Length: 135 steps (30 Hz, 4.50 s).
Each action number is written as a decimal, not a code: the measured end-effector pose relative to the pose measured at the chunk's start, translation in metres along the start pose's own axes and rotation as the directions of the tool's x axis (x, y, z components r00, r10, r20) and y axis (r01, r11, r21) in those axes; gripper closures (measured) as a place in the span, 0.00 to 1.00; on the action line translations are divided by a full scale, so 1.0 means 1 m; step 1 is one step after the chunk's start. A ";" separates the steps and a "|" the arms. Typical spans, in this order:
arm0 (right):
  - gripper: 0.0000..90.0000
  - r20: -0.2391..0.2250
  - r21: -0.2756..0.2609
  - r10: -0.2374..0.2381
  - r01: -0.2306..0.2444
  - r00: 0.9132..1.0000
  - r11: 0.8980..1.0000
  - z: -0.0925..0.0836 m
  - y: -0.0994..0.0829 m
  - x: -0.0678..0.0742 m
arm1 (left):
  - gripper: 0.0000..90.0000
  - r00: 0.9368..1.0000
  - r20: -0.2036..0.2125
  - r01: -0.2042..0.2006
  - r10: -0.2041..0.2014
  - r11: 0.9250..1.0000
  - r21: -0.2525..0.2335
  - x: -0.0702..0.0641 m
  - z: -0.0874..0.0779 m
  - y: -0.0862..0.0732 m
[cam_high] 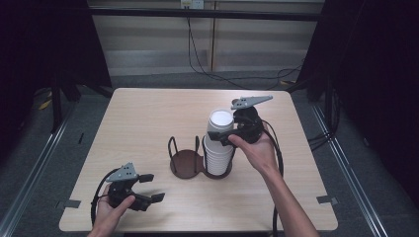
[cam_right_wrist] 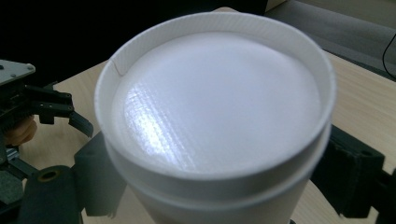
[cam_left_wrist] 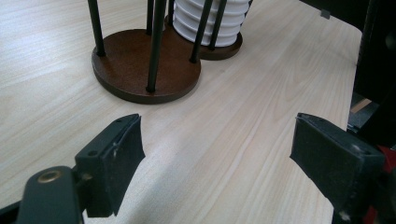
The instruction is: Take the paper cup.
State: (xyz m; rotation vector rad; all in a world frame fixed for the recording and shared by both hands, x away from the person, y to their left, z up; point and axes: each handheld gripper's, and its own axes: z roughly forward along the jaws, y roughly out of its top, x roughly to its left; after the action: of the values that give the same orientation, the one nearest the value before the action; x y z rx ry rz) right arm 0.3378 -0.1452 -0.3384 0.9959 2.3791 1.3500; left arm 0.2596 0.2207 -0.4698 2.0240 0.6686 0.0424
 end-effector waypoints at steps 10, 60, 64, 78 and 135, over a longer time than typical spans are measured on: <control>0.20 0.009 0.027 -0.006 0.006 1.000 1.000 0.000 0.003 0.001 | 0.19 1.000 0.003 0.009 -0.009 1.000 0.003 0.000 0.001 0.000; 0.23 0.012 -0.130 -0.006 0.007 1.000 0.992 -0.032 0.018 0.006 | 0.19 1.000 0.012 0.011 -0.011 1.000 0.013 0.000 0.002 -0.001; 0.23 0.017 -0.141 -0.006 0.008 1.000 0.990 -0.037 0.020 0.004 | 0.19 1.000 0.012 0.015 -0.015 1.000 0.012 0.000 0.002 -0.001; 0.23 0.002 -0.179 -0.010 0.010 1.000 0.984 -0.042 0.021 0.005 | 0.19 1.000 0.013 0.011 -0.012 1.000 0.015 0.000 0.002 0.000; 0.24 -0.027 -0.356 0.061 -0.066 0.998 0.932 -0.107 -0.011 0.005 | 0.19 1.000 0.028 0.012 -0.012 1.000 0.002 -0.001 0.003 0.000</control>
State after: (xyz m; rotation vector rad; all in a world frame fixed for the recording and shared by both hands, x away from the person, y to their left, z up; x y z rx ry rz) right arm 0.2761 -0.2174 -0.2883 0.9628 2.0197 1.7384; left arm 0.2592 0.2183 -0.4714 2.0189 0.6634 0.0063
